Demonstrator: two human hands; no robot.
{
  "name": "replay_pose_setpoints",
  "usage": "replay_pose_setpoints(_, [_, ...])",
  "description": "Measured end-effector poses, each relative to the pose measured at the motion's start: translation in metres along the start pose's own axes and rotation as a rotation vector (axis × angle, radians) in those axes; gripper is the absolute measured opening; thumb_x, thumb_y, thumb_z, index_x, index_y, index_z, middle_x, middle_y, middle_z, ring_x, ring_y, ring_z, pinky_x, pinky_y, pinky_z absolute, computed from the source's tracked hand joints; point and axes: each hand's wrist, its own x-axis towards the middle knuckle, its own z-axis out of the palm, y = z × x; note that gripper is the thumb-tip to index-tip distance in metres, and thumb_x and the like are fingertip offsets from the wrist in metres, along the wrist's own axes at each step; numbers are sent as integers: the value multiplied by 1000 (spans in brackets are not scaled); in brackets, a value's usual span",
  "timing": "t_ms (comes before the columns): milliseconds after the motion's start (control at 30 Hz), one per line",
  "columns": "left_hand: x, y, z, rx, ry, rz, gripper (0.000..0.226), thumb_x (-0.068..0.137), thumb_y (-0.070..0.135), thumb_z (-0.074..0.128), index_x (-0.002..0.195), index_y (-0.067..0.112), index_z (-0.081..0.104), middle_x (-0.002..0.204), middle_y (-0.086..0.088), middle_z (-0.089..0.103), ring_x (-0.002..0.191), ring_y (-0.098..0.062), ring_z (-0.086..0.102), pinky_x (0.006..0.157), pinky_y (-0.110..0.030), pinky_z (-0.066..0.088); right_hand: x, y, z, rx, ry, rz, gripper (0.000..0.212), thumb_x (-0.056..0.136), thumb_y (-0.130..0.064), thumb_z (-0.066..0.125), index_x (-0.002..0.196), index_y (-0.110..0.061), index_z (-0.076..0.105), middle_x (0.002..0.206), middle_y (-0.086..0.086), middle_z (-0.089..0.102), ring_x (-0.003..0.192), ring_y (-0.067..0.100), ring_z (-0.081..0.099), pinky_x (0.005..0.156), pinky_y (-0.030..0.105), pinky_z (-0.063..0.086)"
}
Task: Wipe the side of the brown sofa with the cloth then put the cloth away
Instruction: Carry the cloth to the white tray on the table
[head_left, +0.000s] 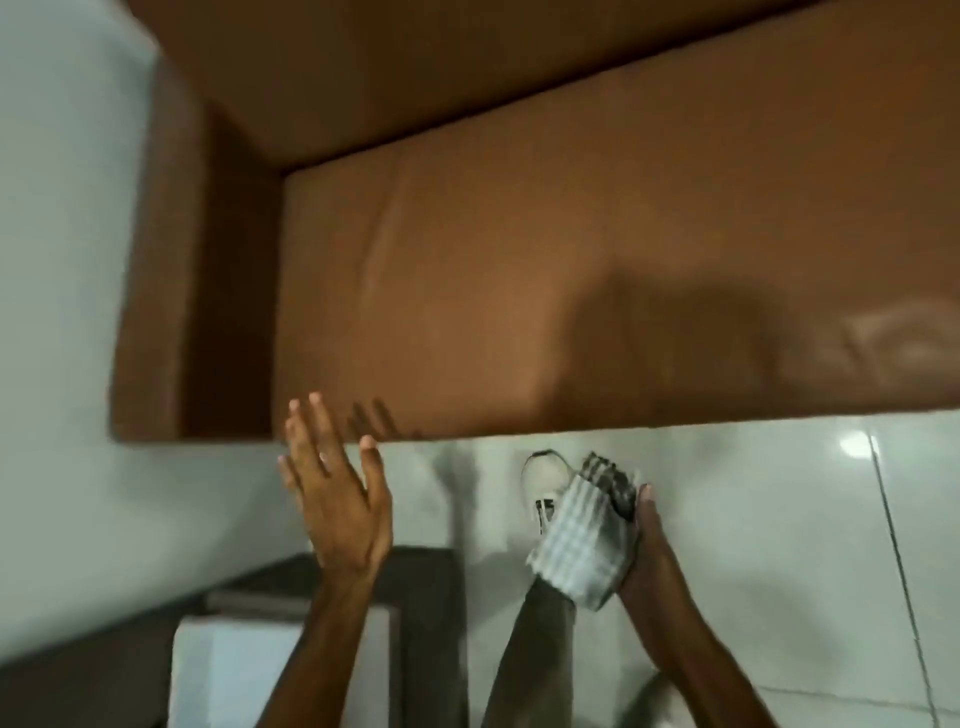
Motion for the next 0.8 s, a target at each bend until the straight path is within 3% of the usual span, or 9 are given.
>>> replay_pose_setpoints(33, [-25,-47,-22,3,27,-134,71,115,45,35,177,12,23,183,-20,25,168,-42,27,136,-67,25,-8,7,12,-107,-13,-62,61,62,-64,89,101,-18,79,100,4,81,91,17,78,99,39,61])
replay_pose_setpoints(67, [-53,-87,-41,9,37,-234,72,115,45,35,177,12,23,182,-21,26,168,-42,28,136,-67,24,-16,5,28,-251,-38,-62,63,63,-58,93,113,-22,78,108,4,82,97,19,80,96,42,63])
replay_pose_setpoints(133, [-122,-155,-75,50,68,-440,71,115,47,30,176,12,25,182,-21,27,168,-42,29,135,-66,22,-29,19,79,-673,-128,-68,55,84,-41,84,135,-33,65,126,-6,79,112,17,78,97,45,62])
replay_pose_setpoints(267, [-255,-240,-106,97,119,-846,71,113,49,28,175,14,33,180,-22,31,165,-45,33,131,-70,26,-42,85,180,-1087,-409,-141,31,99,-27,70,127,-40,65,114,-19,79,100,-2,76,76,16,60])
replay_pose_setpoints(333, [-306,-270,-95,80,163,-1019,68,112,43,34,173,14,36,178,-23,35,161,-47,40,126,-71,34,-33,140,221,-1260,-558,-167,25,101,-26,67,124,-34,63,108,-14,78,95,-6,74,71,9,56])
replay_pose_setpoints(433, [-350,-298,-57,35,174,-1062,64,114,36,37,173,12,36,176,-26,38,157,-49,46,121,-69,44,-18,224,258,-1450,-783,-228,21,102,-17,65,123,-19,66,108,-3,77,91,-11,70,71,4,50])
replay_pose_setpoints(533, [-366,-322,-10,1,204,-1105,62,115,36,36,174,20,35,180,-18,33,164,-40,37,131,-67,33,1,311,276,-1641,-902,-329,23,97,-12,68,120,-13,72,108,1,78,96,1,72,77,6,50])
replay_pose_setpoints(700, [-377,-350,65,-15,110,-1102,65,115,45,27,176,22,31,184,-15,26,170,-40,24,137,-66,19,34,408,268,-1808,-894,-333,22,96,-20,70,118,-15,71,100,0,77,92,19,72,69,4,45])
replay_pose_setpoints(800, [-375,-354,94,-36,87,-1182,69,114,52,21,178,28,19,187,-11,14,174,-36,10,139,-65,11,54,437,253,-1889,-853,-252,30,93,-17,75,123,-14,70,108,6,81,102,26,76,83,22,54])
